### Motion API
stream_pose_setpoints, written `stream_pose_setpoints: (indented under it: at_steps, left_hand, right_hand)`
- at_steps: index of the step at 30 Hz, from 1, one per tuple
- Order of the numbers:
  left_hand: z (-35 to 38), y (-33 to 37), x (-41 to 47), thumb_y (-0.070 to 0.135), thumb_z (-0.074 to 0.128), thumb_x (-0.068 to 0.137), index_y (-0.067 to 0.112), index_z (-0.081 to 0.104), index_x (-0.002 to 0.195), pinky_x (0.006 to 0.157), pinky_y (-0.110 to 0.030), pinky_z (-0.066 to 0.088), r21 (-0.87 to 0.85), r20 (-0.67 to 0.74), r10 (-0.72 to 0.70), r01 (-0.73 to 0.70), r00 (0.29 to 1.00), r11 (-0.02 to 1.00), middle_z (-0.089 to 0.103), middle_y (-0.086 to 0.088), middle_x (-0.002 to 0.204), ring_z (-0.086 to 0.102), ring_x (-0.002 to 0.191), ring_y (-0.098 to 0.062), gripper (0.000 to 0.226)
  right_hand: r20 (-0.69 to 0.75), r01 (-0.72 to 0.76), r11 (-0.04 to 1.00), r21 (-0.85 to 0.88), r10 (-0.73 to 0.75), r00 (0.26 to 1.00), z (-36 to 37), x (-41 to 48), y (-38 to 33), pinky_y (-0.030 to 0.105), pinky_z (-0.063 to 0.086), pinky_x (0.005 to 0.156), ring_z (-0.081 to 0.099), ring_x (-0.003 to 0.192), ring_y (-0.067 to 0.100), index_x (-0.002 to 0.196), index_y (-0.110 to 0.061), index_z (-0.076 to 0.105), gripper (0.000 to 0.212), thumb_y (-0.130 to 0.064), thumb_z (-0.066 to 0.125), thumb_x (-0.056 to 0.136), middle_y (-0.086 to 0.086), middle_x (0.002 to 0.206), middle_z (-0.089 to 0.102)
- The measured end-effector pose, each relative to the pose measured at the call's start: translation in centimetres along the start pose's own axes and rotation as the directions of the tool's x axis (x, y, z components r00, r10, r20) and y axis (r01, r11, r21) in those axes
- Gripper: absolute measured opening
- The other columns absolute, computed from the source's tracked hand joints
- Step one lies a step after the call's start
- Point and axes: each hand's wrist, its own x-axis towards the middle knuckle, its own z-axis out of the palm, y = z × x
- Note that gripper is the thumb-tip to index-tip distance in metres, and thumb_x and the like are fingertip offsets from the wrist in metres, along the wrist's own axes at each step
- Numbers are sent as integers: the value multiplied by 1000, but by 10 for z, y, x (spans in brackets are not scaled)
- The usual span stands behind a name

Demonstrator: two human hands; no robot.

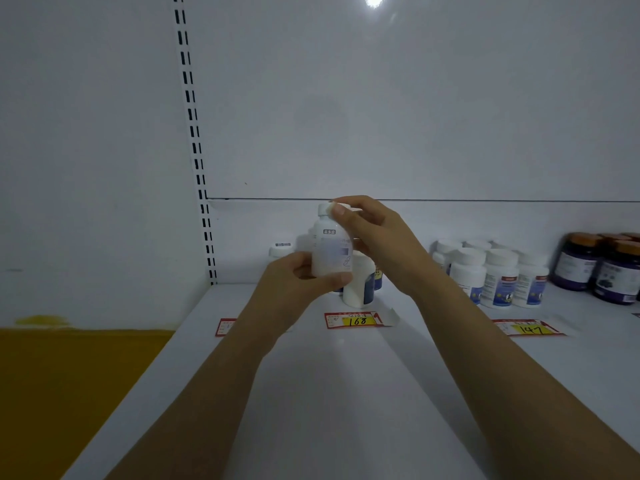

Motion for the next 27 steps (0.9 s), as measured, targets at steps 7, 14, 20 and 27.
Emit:
stream_pose_setpoints:
  at_steps: [7,14,20,27]
  left_hand:
    - [0,-2,1,31,71,80,24,59,116,82,-18,49,10,65,-20,20,998,1000,66,9,103,63,91,-6,39]
    - [-2,-3,1,30,73,78,23,59,115,68,-10,45,36,29,-14,13,999,999,65,8,102,61,85,-1,40]
    - [-1,-3,-1,31,76,76,22,57,119,81,-20,50,70,75,-62,57,995,996,65,6,109,62,96,-10,48]
    - [-6,-3,-1,25,77,75,24,58,113,85,-23,48,22,60,-84,83,995,996,66,4,113,63,96,-10,42]
  right_hand:
    - [-11,8,1000,12,-8,1000,-2,1,1,35,58,85,68,97,18,116,-21,63,28,-34,58,92,0,106,70]
    - [-10,15,1000,18,-15,1000,2,-3,-2,30,58,83,67,95,12,114,-21,63,27,-36,56,93,-5,103,69]
    - [-26,25,998,-50,-27,999,2,-4,-3,26,58,77,69,87,10,109,-20,65,25,-36,62,89,-5,96,72]
    - [-26,25,998,-56,-27,999,3,-5,-5,22,55,76,68,87,7,115,-19,61,33,-38,62,89,-5,101,71]
